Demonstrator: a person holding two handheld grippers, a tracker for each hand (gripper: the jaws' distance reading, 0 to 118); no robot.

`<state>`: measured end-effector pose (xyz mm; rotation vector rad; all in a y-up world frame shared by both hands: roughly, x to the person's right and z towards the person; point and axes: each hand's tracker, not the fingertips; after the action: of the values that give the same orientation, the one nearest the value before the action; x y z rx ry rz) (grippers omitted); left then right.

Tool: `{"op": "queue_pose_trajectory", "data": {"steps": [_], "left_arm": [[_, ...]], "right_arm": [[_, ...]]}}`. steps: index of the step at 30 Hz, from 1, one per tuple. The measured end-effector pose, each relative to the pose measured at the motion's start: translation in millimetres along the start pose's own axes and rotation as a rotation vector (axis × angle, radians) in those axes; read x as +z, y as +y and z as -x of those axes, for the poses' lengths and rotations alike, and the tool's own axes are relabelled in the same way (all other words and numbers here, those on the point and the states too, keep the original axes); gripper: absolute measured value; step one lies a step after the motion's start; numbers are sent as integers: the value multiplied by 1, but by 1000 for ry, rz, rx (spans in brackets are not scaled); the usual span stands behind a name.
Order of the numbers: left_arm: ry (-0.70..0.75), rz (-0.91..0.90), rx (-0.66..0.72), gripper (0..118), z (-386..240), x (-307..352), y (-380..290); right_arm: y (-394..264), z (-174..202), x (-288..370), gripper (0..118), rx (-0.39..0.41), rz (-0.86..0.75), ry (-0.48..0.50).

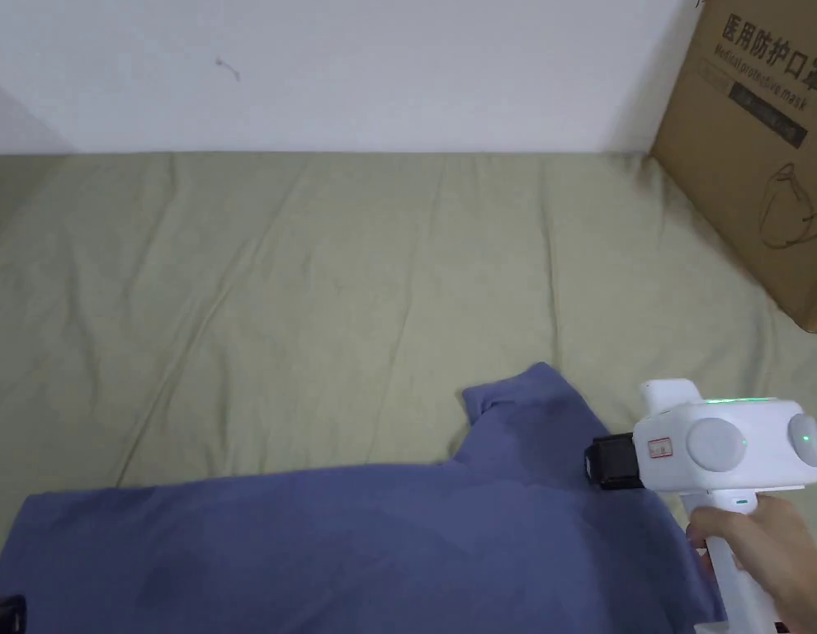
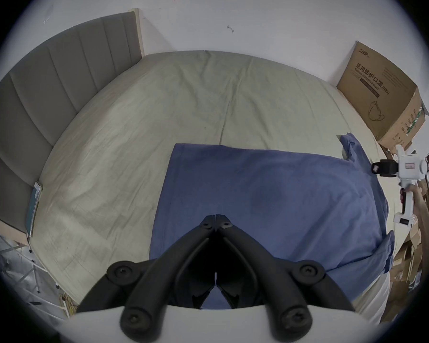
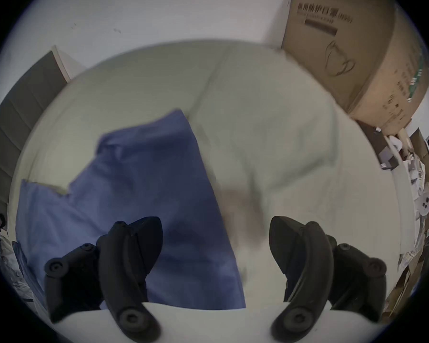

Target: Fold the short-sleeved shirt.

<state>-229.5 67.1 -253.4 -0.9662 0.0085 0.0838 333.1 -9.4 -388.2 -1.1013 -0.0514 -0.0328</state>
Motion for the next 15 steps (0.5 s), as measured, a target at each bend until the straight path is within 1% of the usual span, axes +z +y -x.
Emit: {"op": "queue_pose_trajectory", "data": {"steps": [1,2,3,4,5,6,7,8,9,10,13,15], "left_arm": [[3,3,-1,0,2,-1,-1],[7,7,-5,0,2,-2,-1],[13,12,-11,0,3,-2,-1],[13,14,-11,8,5,-2,0],[12,18,-11,14,8,-3,2],[3,21,4,14,10,-3,4],[4,26,31,45,12,-5,8],[-2,31,38,73,14,-6,12],[-12,22,48,94,18,-7,17],[-28,-9,64,106,20,-9,24],[-27,-6,55,106,26,-27,56],[2,-1,39,106,29,-50,77]], "right_arm": [[-1,-1,-8,73,-4,26,32],[-2,2,-10,71,-38,45,28],[-3,7,-3,61,-47,5,-6],[0,13,2,38,-8,8,-17],[1,17,6,28,56,-10,-38],[3,21,9,28,73,-37,-59],[5,24,15,0,44,-33,-40],[6,24,15,0,33,-7,-35],[6,23,16,0,25,-11,-25],[5,21,18,0,16,-13,-15],[3,19,25,0,-1,-19,-6],[5,18,30,0,-11,-28,-2]]}}
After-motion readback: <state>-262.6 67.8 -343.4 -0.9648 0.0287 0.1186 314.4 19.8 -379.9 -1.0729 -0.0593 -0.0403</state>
